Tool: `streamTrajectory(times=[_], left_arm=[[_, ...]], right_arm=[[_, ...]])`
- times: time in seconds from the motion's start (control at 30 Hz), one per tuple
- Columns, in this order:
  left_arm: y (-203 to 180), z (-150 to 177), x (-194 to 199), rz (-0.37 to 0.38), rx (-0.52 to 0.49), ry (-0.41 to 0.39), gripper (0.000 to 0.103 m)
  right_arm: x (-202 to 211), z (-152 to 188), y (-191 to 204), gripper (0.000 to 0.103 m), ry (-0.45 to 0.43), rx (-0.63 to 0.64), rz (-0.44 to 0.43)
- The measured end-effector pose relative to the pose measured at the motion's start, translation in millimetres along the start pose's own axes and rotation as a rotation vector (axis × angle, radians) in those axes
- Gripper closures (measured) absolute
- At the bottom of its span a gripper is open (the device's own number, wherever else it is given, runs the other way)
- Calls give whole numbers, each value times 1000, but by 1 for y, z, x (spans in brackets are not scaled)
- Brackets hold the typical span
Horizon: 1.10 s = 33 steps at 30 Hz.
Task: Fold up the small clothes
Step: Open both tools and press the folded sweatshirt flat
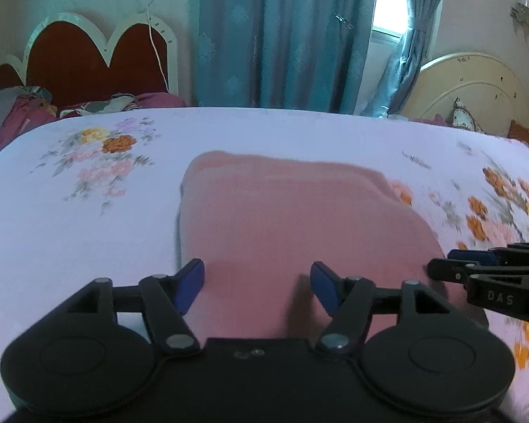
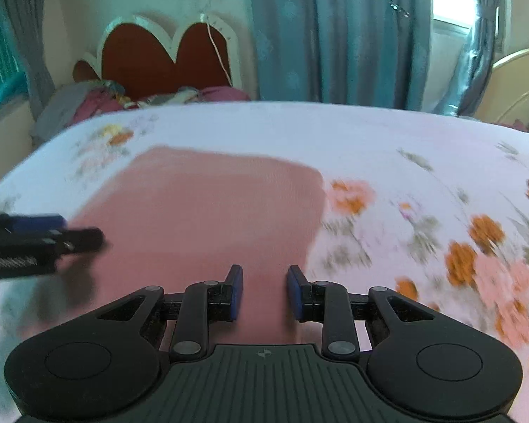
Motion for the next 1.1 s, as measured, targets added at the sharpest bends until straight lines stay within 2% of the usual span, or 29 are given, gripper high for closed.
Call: streamTrajectory(times=[0.13,0.23,0.37,0.43,0.6,0.8,0.83,0.87,0.93,1.1], left_arm=[[1,21,10,-3,12,19,33],[6,33,-1,-8,30,72,33],[10,34,-10,-3,51,83,29],[10,33,-12,2,46,90,23],[8,31,-12,-15,45,110,2],[9,35,-20,-67,94,175,0],[11,35,-22,-71,116,186,0],[11,36,-23,-78,133,193,0],[11,36,-23,-93,141,198,0],[-4,36,-13,-181,74,173,0]], right_arm=[[-10,23,-7,74,58,-69,11],[-12,22,-6,74,63,-103,20],[-15,24,-8,74,63,-129,24],[-14,23,-10,74,76,-146,27],[-13,23,-7,74,80,-120,37],[-12,21,-4,73,89,-106,47],[-11,20,-2,67,91,-93,60],[-11,19,-1,52,91,-76,95],[-8,19,-2,36,95,-57,134],[-4,30,-9,36,120,-92,115]])
Point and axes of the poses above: each gripper's, at about its wrist camera, not at the fingertips, and x roughly against the way its jaws point, y to its left, z to its underside, the point moved 3 cm from there along -x, roughly the way its jaws point
